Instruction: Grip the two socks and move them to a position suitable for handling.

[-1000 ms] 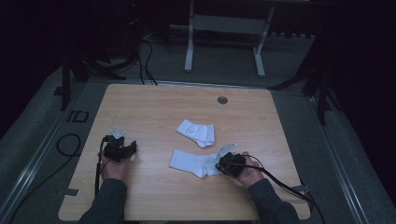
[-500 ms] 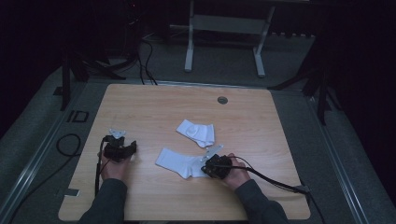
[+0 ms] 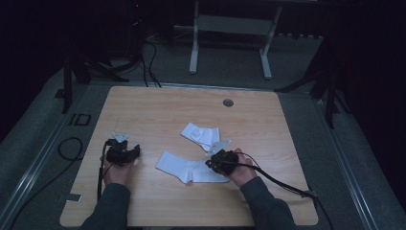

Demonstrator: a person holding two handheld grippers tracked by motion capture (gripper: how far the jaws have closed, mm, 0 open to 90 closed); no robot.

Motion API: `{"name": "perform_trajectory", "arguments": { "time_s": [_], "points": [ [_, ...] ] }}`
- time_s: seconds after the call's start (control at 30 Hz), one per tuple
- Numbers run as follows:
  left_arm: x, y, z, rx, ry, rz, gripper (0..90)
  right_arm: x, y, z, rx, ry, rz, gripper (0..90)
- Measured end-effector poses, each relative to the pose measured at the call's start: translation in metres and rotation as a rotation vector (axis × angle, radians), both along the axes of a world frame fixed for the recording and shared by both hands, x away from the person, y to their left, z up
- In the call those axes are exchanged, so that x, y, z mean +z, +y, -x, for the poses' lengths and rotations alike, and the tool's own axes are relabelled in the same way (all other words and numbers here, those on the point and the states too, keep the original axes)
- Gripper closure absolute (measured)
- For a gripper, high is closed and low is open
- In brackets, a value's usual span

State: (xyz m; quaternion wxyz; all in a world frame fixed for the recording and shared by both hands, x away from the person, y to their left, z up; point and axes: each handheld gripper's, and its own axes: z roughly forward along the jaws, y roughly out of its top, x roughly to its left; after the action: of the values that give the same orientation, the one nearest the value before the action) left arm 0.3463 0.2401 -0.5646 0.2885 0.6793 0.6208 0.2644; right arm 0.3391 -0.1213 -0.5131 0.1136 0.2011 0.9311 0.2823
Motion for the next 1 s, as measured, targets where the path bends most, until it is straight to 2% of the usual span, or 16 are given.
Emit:
{"name": "perform_trajectory", "arguments": {
  "time_s": [0.07, 0.23, 0.37, 0.43, 0.6, 0.87, 1.0],
  "points": [
    [0.0, 0.0, 0.0, 0.0, 0.0, -0.001, 43.1, 0.009, -0.004, -0.007, -0.024, -0.023, -0.002, 89.5],
    [0.0, 0.0, 0.0, 0.0, 0.0, -0.001, 43.0, 0.034, -0.001, -0.021, -0.026, -0.09, -0.005, 89.7],
    [0.0, 0.0, 0.0, 0.0, 0.0, 0.0, 43.0, 0.038, 0.003, -0.034, -0.044, -0.103, -0.016, 89.8],
    [0.0, 0.0, 0.0, 0.0, -0.001, 0.001, 43.0, 0.032, 0.01, -0.051, -0.055, -0.091, -0.019, 89.8],
    [0.0, 0.0, 0.0, -0.002, 0.0, 0.0, 43.0, 0.006, 0.017, -0.07, -0.087, -0.039, 0.001, 89.8],
    [0.0, 0.0, 0.0, -0.003, 0.0, 0.0, 43.0, -0.026, 0.026, -0.081, -0.098, 0.011, 0.067, 89.8],
    [0.0, 0.0, 0.0, -0.003, 0.0, 0.0, 43.0, -0.026, 0.027, -0.078, -0.08, 0.02, 0.074, 89.8]
  ]
}}
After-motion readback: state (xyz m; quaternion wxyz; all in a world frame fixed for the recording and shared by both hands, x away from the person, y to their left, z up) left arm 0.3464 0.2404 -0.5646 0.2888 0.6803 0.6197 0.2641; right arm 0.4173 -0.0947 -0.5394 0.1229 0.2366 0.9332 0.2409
